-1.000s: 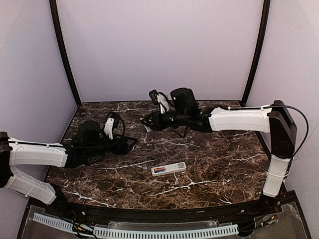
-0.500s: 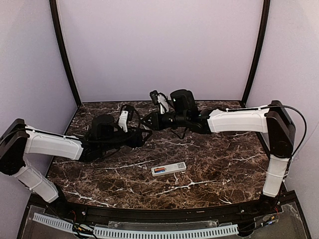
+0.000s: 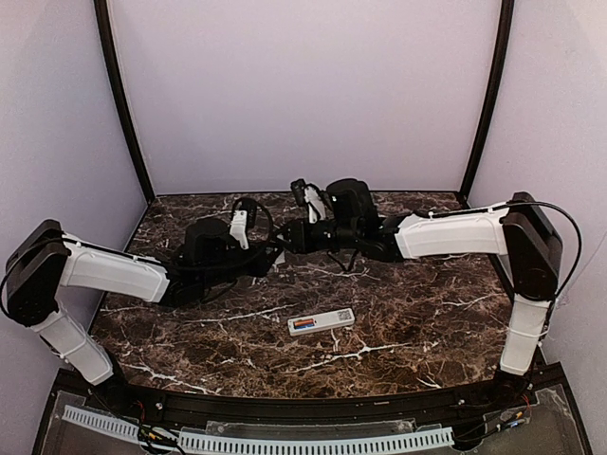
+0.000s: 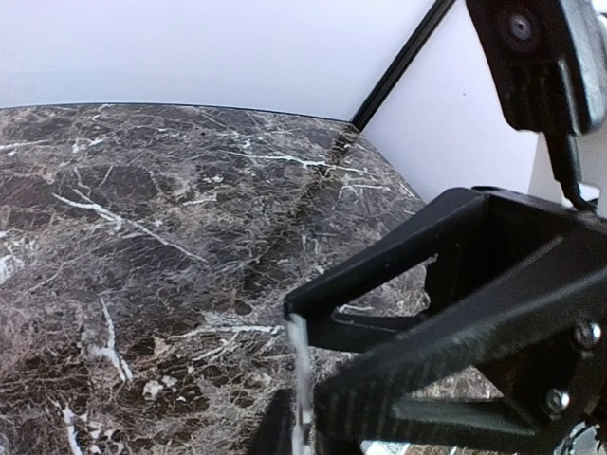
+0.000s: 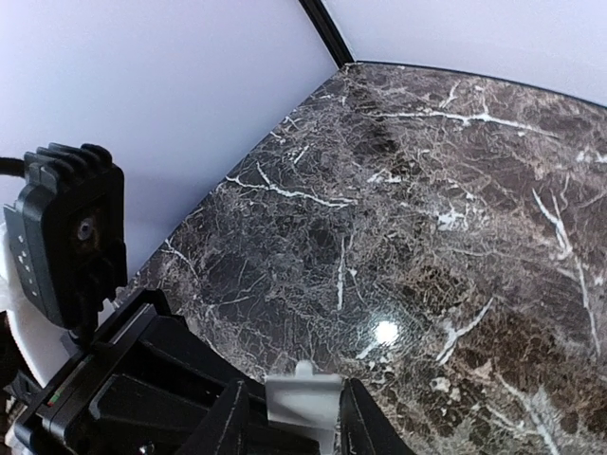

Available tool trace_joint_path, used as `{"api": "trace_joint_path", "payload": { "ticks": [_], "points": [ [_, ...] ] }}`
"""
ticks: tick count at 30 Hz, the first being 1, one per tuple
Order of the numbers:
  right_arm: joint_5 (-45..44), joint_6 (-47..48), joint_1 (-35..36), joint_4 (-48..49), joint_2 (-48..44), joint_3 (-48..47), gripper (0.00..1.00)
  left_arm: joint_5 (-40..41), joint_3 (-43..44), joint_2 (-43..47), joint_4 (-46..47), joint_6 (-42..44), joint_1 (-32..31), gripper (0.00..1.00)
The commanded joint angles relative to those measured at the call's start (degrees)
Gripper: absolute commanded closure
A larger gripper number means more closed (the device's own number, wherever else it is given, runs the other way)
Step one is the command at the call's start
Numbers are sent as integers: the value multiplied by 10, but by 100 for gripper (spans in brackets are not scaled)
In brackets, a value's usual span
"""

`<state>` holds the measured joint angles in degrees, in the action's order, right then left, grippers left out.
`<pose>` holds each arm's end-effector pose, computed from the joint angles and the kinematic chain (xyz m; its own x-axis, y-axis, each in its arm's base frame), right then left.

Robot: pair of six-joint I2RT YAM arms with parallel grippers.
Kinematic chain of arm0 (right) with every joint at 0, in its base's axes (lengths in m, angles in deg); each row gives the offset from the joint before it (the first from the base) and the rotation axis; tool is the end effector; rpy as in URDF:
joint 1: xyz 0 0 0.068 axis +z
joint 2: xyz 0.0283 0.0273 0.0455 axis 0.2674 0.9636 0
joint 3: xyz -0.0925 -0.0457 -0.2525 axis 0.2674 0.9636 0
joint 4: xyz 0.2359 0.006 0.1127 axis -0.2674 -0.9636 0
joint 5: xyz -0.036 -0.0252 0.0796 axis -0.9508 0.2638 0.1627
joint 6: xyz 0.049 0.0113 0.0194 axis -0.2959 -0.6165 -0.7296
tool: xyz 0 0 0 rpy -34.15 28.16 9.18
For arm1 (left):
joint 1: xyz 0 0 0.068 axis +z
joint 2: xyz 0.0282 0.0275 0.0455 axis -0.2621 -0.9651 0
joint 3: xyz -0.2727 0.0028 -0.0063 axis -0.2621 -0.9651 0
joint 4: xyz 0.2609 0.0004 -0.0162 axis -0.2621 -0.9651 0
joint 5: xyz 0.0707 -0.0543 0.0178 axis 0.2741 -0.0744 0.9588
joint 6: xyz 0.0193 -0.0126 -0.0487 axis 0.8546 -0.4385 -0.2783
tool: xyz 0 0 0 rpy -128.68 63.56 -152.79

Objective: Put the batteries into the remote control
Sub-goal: Pass from the right arm to the left, then pass from the left arm to the right

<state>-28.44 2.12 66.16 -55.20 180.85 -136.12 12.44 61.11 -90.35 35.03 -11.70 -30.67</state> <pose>0.2741 0.3479 0.2503 -0.6018 -0.0210 -0.7984 -0.6938 0.5089 0.5096 0.2335 -0.2398 0.2200 -0.4607 -0.2331 -0.8564 0.5506 0.6818 -0.4818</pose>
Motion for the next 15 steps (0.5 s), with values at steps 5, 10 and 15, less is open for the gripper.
{"api": "trace_joint_path", "payload": {
  "ticks": [5,10,15],
  "points": [
    [52,-5,-39,39,-45,46,43,-27,2,28,-9,17,5,100],
    [154,63,-103,12,-132,109,38,-140,-3,88,-109,57,41,100],
    [317,136,-131,-42,-170,134,50,-377,35,91,-190,134,71,100]
  ]
}}
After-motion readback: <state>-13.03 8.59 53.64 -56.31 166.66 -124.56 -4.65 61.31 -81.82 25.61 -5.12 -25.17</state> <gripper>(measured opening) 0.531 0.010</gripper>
